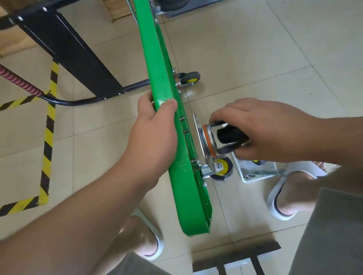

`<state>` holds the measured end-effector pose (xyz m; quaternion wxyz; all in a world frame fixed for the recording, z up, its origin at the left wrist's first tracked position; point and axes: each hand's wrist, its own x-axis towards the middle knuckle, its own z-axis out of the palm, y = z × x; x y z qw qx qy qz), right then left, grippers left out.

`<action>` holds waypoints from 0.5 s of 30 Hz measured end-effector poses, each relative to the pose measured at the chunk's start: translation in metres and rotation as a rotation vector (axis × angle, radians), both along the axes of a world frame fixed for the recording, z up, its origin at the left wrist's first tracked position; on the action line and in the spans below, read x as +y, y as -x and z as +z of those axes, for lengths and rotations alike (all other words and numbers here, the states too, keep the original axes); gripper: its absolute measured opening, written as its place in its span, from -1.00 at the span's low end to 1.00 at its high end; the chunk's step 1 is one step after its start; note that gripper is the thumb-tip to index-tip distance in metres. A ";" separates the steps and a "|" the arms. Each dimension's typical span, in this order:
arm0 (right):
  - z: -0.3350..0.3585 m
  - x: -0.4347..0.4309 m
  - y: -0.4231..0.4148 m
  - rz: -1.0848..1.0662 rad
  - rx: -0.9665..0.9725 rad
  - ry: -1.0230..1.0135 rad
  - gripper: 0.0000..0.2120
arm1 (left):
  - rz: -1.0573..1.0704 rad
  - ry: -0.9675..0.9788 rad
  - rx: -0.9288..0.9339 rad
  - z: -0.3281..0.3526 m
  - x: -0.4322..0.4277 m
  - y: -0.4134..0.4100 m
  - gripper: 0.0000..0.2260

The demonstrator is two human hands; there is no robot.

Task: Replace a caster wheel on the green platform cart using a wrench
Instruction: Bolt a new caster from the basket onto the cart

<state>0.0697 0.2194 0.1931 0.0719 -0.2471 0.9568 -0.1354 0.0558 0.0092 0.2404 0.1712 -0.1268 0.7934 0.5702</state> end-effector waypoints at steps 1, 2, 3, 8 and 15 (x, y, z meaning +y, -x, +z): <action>-0.003 0.000 0.001 0.011 0.019 0.009 -0.42 | -0.002 0.004 -0.001 -0.001 0.000 0.001 -0.85; -0.007 0.000 0.002 0.024 0.038 0.018 -0.41 | -0.003 0.005 -0.001 -0.002 0.000 0.001 -0.85; -0.010 0.001 0.003 0.038 0.055 0.031 -0.39 | -0.002 0.010 0.001 -0.003 0.000 0.002 -0.85; -0.018 -0.001 0.006 0.085 0.106 0.094 -0.38 | 0.007 0.044 0.002 -0.002 0.000 0.003 -0.82; -0.024 -0.006 0.009 0.142 0.136 0.131 -0.43 | 0.005 0.081 0.003 -0.002 0.001 0.003 -0.82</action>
